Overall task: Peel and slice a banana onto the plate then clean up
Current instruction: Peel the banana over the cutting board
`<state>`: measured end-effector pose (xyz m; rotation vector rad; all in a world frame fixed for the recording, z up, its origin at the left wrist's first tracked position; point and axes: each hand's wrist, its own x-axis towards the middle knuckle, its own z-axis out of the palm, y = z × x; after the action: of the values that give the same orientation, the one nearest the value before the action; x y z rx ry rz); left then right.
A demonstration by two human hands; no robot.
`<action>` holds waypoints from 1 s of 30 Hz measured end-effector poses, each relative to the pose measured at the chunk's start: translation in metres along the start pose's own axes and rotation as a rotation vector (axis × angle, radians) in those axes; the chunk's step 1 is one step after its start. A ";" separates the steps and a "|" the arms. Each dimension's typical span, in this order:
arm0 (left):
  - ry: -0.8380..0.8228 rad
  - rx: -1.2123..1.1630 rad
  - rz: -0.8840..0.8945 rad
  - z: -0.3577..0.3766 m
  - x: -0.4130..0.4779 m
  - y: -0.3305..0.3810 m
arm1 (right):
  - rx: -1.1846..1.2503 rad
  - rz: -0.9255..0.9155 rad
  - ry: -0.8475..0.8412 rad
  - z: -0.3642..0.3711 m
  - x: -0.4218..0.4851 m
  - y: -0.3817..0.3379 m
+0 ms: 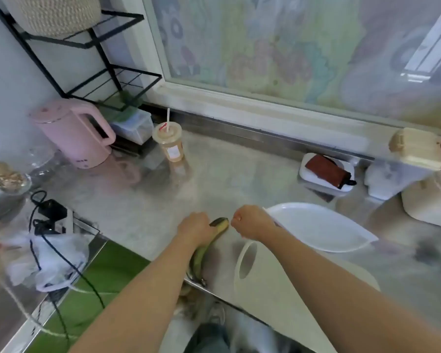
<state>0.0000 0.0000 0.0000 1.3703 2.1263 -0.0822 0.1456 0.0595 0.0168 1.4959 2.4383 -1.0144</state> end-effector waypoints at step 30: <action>0.015 -0.004 0.785 0.135 -0.031 0.113 | 0.634 0.513 0.371 0.056 -0.144 0.170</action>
<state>0.1650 -0.0214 -0.0649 2.0955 1.4577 0.2451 0.3455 -0.0321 -0.0486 2.5291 1.7885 -1.5663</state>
